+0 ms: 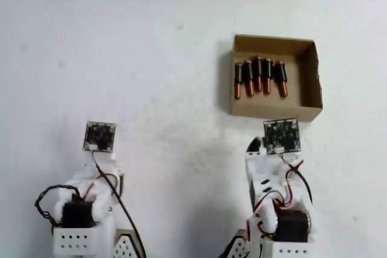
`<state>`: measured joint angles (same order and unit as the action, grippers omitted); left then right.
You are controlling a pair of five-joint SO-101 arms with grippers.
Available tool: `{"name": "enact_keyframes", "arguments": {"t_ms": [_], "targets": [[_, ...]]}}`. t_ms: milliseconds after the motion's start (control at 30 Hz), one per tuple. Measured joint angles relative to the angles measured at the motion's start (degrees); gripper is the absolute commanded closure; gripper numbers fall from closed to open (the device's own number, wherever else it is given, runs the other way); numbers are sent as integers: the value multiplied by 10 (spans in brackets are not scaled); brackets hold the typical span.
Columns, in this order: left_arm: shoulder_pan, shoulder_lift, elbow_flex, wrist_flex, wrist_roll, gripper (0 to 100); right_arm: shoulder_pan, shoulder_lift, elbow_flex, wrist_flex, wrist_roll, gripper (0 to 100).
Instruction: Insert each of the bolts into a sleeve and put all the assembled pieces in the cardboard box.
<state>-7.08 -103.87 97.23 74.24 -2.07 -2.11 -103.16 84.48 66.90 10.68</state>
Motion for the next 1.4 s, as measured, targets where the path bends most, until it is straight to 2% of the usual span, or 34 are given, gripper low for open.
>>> {"name": "enact_keyframes", "arguments": {"t_ms": [433,733,933,1400], "targets": [[0,0,0,0,0,976,1,3,115,0,0,979],[0,0,0,0,0,976,40,4,119,18,1,978],[0,0,0,0,0,976,43,4,119,54,1,981],[0,0,0,0,0,976,41,4,119,55,1,981]]}}
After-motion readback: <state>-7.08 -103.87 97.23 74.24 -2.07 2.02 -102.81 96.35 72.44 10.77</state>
